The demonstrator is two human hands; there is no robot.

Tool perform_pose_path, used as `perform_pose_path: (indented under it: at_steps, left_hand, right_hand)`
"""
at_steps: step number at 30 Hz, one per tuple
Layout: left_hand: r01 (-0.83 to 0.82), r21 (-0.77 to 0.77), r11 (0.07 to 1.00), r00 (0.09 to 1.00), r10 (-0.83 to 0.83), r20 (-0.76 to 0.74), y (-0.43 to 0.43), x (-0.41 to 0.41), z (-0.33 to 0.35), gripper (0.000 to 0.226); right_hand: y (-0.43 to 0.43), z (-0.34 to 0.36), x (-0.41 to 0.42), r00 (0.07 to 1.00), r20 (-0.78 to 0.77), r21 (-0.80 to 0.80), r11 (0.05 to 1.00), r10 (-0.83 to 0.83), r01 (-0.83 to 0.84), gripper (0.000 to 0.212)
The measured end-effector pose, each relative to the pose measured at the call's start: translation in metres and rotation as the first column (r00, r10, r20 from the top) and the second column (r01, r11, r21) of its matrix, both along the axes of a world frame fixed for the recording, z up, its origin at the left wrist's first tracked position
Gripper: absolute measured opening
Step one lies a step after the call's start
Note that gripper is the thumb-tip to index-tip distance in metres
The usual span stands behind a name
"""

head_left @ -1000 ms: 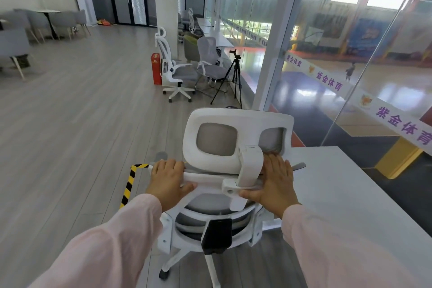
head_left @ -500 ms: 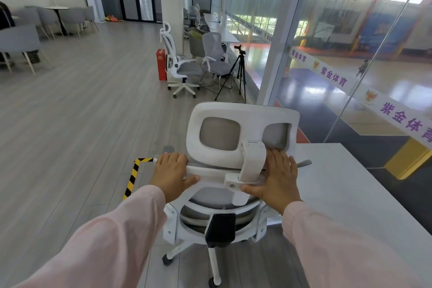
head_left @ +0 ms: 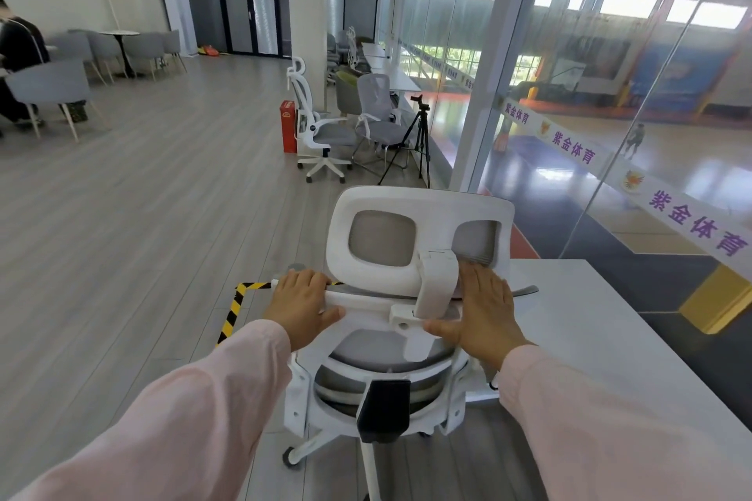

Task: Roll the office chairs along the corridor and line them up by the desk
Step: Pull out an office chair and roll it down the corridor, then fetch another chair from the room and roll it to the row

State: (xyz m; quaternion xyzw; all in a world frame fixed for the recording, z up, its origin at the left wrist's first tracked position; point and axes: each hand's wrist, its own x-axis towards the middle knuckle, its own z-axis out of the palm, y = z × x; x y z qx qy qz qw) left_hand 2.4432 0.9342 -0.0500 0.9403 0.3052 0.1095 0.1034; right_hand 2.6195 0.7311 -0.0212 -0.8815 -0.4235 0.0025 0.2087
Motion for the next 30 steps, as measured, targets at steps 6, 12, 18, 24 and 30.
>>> perform_pose_path:
  at_steps: [6, 12, 18, 24, 30]
  left_hand:
    - [-0.087, -0.064, 0.994, 0.984, 0.096, 0.148, -0.013, -0.022, 0.019, 0.055]
    - [-0.205, 0.092, 0.974, 0.968, 0.188, 0.165, -0.009, -0.088, 0.035, 0.041]
    - [-0.396, 0.109, 0.912, 0.917, 0.398, 0.003, 0.005, -0.22, 0.033, 0.042]
    - [-0.66, 0.041, 0.75, 0.747, 0.661, -0.071, -0.006, -0.394, 0.026, 0.038]
    - [-0.86, 0.049, 0.508, 0.502, 0.86, -0.093, -0.054, -0.586, 0.032, 0.038]
  right_hand:
    - [0.001, 0.026, -0.033, 0.988, 0.146, 0.325, 0.941, 0.051, -0.097, 0.097]
    - [0.06, 0.032, -0.09, 0.806, 0.491, 0.18, 0.867, 0.33, -0.465, 0.07]
    - [0.137, 0.027, -0.197, 0.725, 0.35, -0.016, 0.778, 0.593, -0.628, 0.056]
    - [0.196, 0.017, -0.345, 0.507, 0.302, -0.171, 0.568, 0.808, -0.805, 0.053]
    - [0.229, 0.019, -0.548, 0.217, 0.297, -0.221, 0.288, 0.93, -0.932, 0.047]
